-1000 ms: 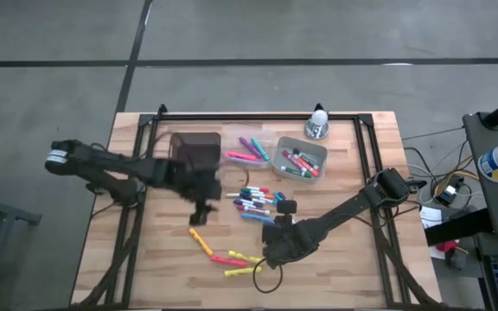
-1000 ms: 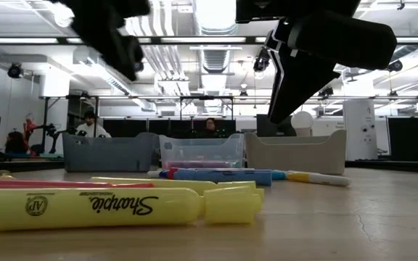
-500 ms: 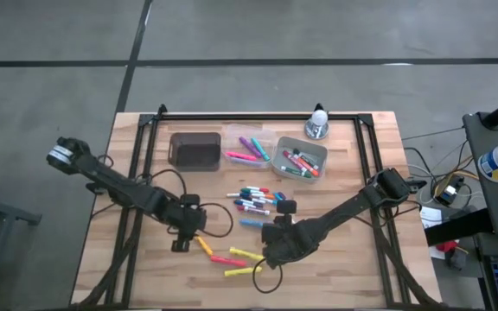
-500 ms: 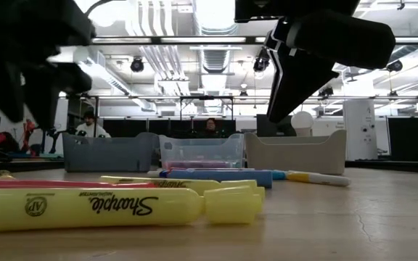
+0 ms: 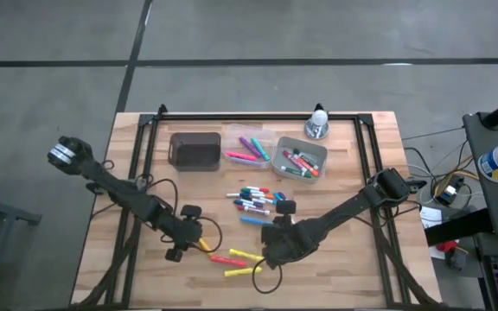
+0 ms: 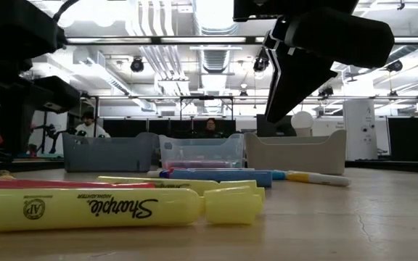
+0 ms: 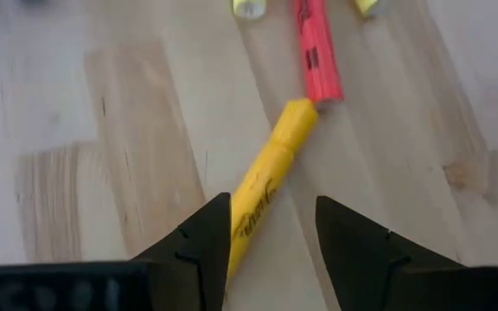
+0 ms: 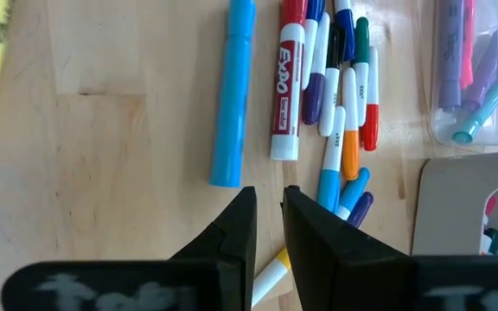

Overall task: Pick & Place Markers
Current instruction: Put the yellow highlighter into the transparent bin

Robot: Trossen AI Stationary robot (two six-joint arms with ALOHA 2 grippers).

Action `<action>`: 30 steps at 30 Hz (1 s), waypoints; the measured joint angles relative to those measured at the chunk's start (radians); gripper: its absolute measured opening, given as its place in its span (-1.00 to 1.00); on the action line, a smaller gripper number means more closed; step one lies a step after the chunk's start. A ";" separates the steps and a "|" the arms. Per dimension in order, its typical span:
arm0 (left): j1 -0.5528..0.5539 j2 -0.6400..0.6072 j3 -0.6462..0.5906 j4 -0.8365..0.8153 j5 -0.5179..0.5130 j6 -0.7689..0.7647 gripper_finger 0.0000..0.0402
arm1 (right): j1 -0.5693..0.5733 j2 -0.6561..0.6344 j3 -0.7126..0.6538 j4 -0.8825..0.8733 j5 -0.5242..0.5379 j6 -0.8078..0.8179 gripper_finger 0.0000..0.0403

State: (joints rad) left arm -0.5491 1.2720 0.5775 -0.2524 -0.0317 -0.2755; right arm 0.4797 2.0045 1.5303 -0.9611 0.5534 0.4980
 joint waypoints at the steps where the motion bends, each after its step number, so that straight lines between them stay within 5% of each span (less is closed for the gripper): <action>1: -0.003 0.000 -0.015 0.025 -0.005 0.019 -0.19 | 0.000 0.000 0.000 0.000 0.000 0.000 -0.74; 30: -0.002 0.006 -0.167 0.185 -0.155 0.006 -0.20 | 0.000 0.000 0.000 0.003 -0.001 -0.004 -0.74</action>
State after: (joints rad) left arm -0.5510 1.2779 0.4102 -0.0674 -0.1866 -0.2691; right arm 0.4793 2.0045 1.5303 -0.9581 0.5526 0.4942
